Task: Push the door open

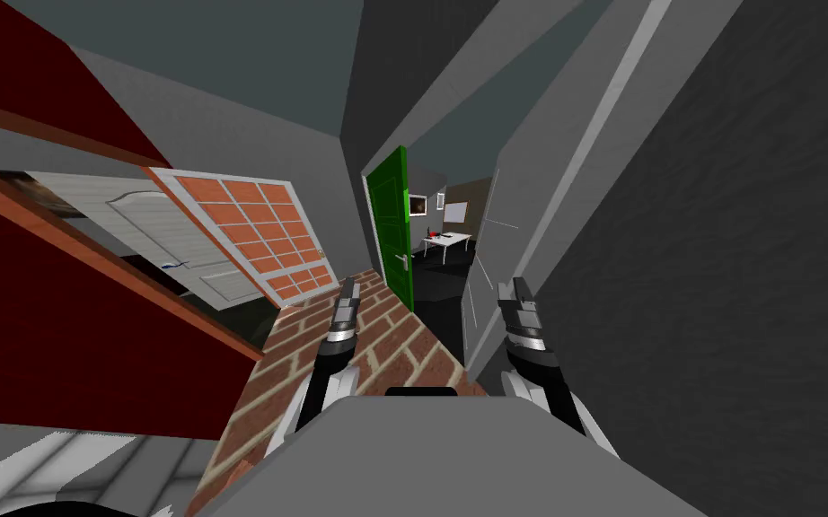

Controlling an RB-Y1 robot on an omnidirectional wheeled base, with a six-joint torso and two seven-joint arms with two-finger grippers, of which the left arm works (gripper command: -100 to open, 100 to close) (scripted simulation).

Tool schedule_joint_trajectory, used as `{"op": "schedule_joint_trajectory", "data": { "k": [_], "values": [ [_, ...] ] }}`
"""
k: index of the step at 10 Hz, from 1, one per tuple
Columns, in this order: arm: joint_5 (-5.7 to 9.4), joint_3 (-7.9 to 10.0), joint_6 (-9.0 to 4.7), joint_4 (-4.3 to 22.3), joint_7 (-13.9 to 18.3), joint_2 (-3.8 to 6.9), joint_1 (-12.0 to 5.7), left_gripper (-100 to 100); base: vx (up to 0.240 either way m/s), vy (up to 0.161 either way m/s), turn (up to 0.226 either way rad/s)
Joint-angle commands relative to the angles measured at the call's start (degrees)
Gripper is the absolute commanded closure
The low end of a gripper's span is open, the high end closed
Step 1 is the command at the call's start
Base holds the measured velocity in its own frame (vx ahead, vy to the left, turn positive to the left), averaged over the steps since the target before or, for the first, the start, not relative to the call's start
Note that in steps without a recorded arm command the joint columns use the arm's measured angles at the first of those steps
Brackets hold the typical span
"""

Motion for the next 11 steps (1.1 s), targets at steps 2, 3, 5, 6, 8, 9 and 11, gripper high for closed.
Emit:
{"op": "schedule_joint_trajectory", "data": {
  "k": [2, 3, 5, 6, 8, 9, 11],
  "values": [
    [0.57, -0.57, 0.18, 0.73, -0.01, 0.52, 0.21, -100, 0.191, -0.014, -0.104],
    [0.84, -0.83, 0.26, 1.07, -0.02, 0.75, 0.31, -100, 0.163, 0.107, -0.08],
    [1.53, -1.51, 0.47, 1.95, -0.04, 1.29, 0.56, -100, 0.137, 0.127, -0.122],
    [1.91, -1.89, 0.59, 2.44, -0.05, 1.59, 0.7, -100, 0.169, 0.111, -0.14],
    [2.85, -2.82, 0.88, 3.64, -0.07, 2.26, 1.04, -100, 0.184, 0.108, -0.153],
    [3.34, -3.32, 1.04, 4.28, -0.09, 2.6, 1.23, -100, 0.224, 0.154, -0.159],
    [4.46, -4.42, 1.39, 5.7, -0.11, 3.33, 1.64, -100, 0.191, 0.133, -0.222]
  ]
}}
